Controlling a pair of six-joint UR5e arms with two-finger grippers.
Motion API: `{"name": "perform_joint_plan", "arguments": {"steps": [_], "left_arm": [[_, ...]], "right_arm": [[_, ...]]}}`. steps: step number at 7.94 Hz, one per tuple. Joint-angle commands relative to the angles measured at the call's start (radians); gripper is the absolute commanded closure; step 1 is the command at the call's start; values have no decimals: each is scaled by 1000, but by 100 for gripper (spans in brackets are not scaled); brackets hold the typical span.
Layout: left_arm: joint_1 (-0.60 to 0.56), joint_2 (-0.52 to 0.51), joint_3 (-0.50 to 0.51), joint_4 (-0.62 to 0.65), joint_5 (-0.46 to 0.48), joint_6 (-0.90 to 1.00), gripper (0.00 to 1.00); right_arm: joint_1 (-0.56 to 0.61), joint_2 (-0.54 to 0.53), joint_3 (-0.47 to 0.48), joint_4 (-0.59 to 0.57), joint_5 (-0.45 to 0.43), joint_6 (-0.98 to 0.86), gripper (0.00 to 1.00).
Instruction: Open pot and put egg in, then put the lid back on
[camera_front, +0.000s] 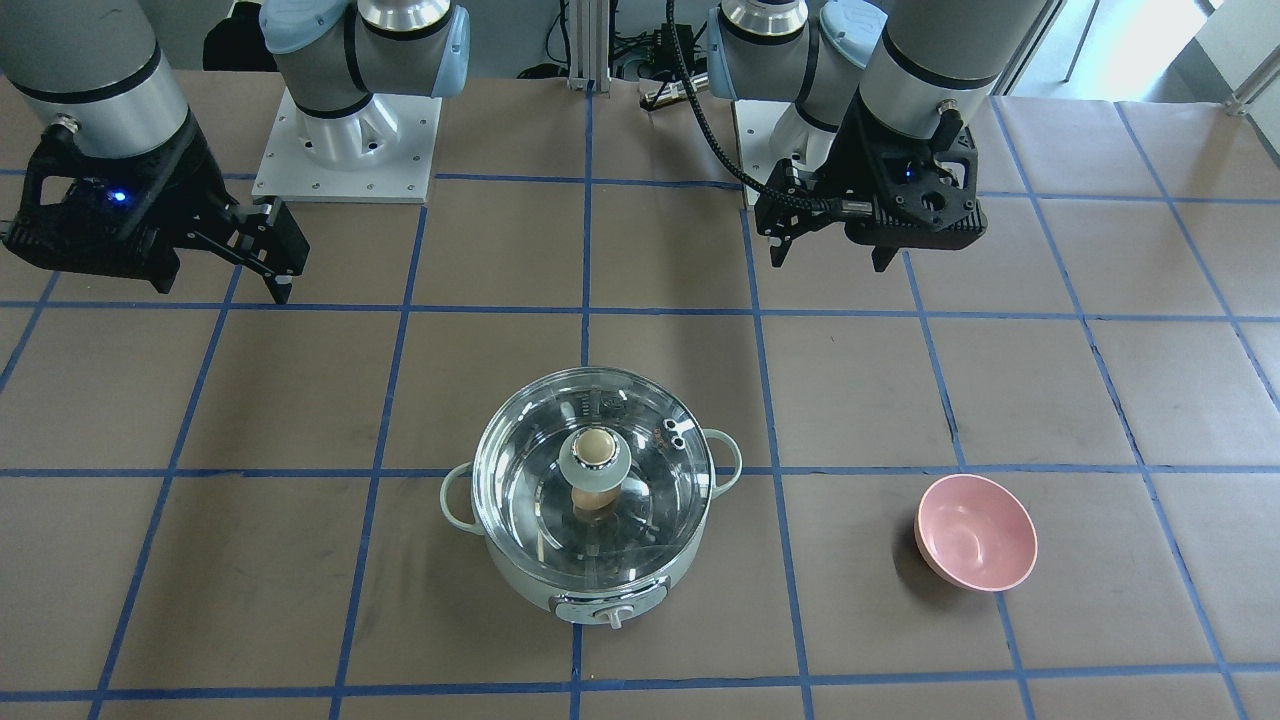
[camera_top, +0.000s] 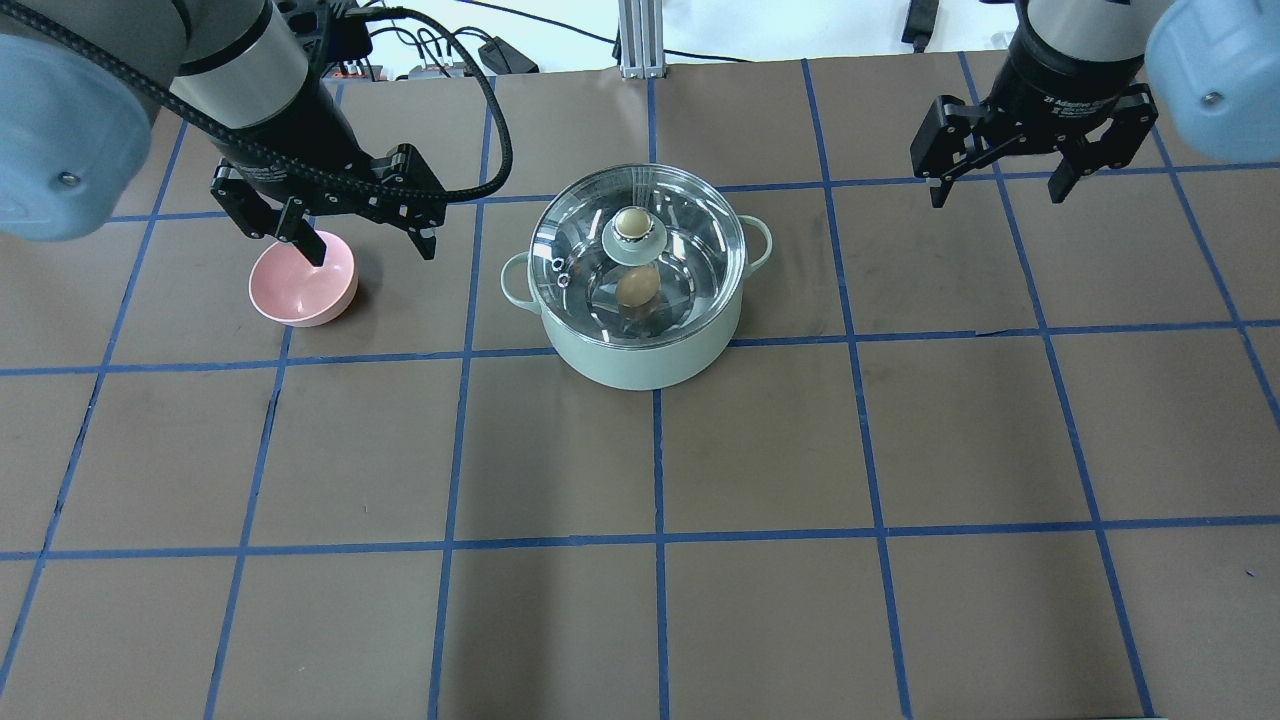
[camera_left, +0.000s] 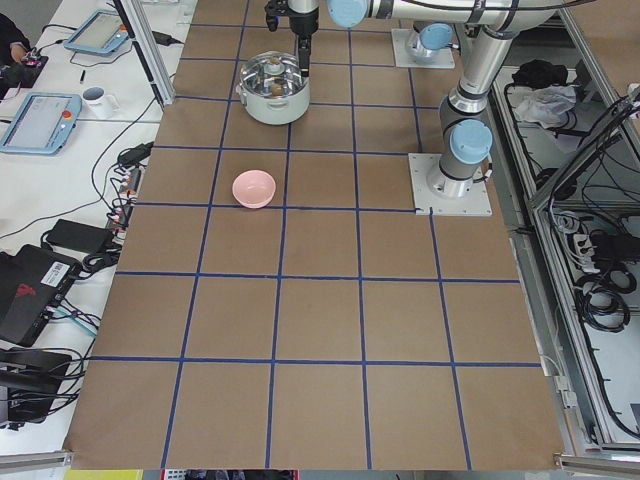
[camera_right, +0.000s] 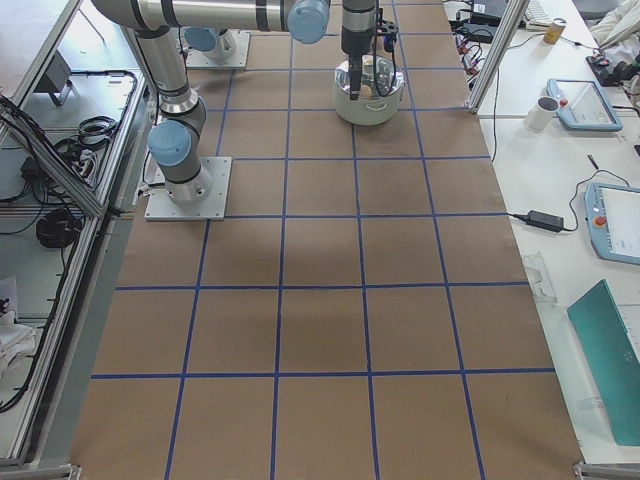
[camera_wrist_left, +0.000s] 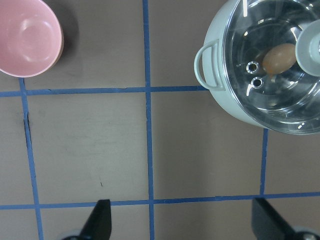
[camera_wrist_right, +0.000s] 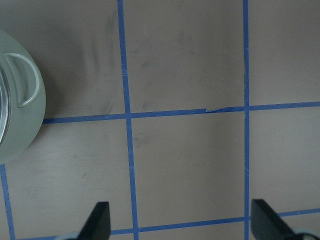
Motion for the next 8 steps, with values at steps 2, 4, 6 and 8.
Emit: {"name": "perform_joint_plan", "arguments": {"steps": [2,4,6,8], "left_arm": [[0,0,-2,-1,3,1,0],[0,2,-2,-1,3,1,0],[0,2,-2,-1,3,1,0],[0,2,-2,0,3,1,0]], "right_arm": [[28,-4,-8,-44,80,5,0],[28,-6,-10,-44,82,1,0],[28,-4,-10,-44,83,-1,0],[27,-3,-10,-46,83,-1,0]]}}
